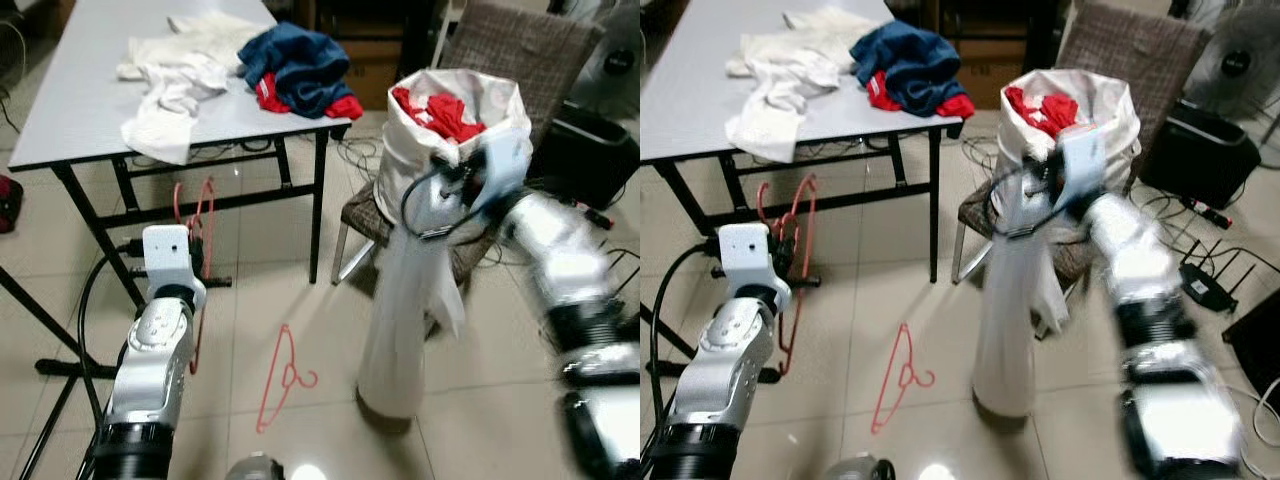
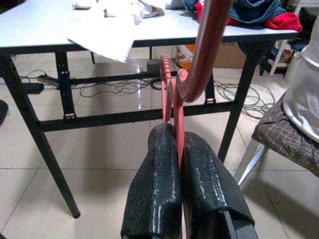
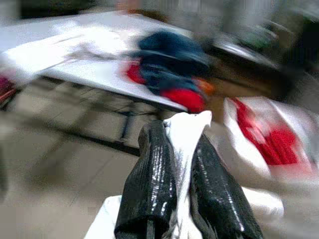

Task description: Hang hanger

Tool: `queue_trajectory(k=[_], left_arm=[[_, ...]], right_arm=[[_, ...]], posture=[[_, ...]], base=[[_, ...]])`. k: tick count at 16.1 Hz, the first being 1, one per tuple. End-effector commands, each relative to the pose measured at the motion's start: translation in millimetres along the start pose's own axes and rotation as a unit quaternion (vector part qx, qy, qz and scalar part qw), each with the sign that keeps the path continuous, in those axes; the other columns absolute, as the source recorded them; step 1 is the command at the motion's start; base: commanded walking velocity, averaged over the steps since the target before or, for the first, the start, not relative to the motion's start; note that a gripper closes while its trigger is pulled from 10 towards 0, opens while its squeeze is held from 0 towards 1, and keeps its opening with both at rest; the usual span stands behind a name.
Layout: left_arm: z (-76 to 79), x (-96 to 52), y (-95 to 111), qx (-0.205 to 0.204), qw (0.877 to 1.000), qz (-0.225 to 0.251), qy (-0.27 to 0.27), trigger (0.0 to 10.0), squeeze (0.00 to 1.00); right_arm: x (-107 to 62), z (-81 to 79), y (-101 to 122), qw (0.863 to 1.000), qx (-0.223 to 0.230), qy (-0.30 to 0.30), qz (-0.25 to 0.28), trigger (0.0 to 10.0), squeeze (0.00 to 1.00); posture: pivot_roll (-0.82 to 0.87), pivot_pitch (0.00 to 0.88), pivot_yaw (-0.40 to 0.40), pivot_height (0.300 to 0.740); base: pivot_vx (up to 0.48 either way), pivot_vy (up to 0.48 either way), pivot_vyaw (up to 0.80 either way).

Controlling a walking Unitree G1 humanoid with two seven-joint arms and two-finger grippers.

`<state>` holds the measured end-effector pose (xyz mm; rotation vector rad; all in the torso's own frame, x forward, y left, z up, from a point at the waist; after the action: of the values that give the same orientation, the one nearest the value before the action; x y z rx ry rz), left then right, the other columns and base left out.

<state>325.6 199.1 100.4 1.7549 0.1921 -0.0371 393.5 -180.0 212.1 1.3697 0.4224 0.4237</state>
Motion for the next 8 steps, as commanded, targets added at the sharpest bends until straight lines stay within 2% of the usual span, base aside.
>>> queue_trajectory(k=[1, 2, 3, 4, 6, 7, 8], left_arm=[[-0.2, 2.9, 6.8, -0.005, 1.0, 0.006, -0.004, 10.0, 0.0], [0.3, 3.4, 7.0, -0.007, 1.0, 0.006, -0.005, 10.0, 0.0], [0.7, 3.5, 7.0, -0.008, 1.0, 0.006, -0.006, 10.0, 0.0], [0.9, 3.7, 6.5, -0.011, 1.0, 0.005, -0.007, 10.0, 0.0], [-0.5, 4.1, 6.7, -0.013, 1.0, 0.006, -0.009, 10.0, 0.0], [-0.7, 3.7, 7.8, -0.013, 1.0, 0.008, -0.014, 10.0, 0.0], [-1.3, 3.3, 8.7, -0.012, 1.0, 0.01, -0.018, 10.0, 0.0]], right_arm=[[-11.7, -19.2, 6.2, 0.983, -0.125, 0.131, -0.036, 10.0, 0.0], [-24.3, -8.9, 0.5, 0.958, -0.22, 0.161, -0.09, 10.0, 0.0], [-31.1, 3.8, -5.1, 0.939, -0.271, 0.161, -0.137, 10.0, 0.0], [-35.4, 19.8, -1.5, 0.924, -0.309, 0.148, -0.17, 10.0, 0.0], [-42.3, 29.3, 27.6, 0.928, -0.291, 0.169, -0.161, 10.0, 0.0], [-46.2, 34.0, 49.4, 0.926, -0.299, 0.18, -0.144, 10.0, 0.0], [-50.7, 40.1, 65.0, 0.918, -0.321, 0.188, -0.135, 10.0, 0.0]], posture=[[0.07, 0.0, 0.0, 0.74], [0.07, 0.0, -0.002, 0.74], [0.07, 0.0, -0.003, 0.74], [0.07, 0.0, -0.005, 0.74], [0.07, 0.0, -0.005, 0.74], [0.07, 0.0, -0.009, 0.74], [0.07, 0.0, -0.011, 0.74]], base=[[0.0, 0.0, 0.0], [0.0, 0.0, 0.0], [0.0, 0.0, 0.0], [0.0, 0.0, 0.0], [0.0, 0.0, 0.0], [0.0, 0.0, 0.0], [0.0, 0.0, 0.0]])
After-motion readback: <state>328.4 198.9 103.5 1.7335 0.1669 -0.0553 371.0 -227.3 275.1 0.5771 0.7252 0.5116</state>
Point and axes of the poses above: a point about 5 cm out from each wrist's last joint towards the gripper, its own x axis pointing out of the wrist towards the gripper, its own y axis along the axis of the wrist's last joint, z = x × y, the point moved 3 cm from there along x, pointing out of the wrist towards the gripper, and after that the axes turned 10 degrees about x, right-handed, at the moved point
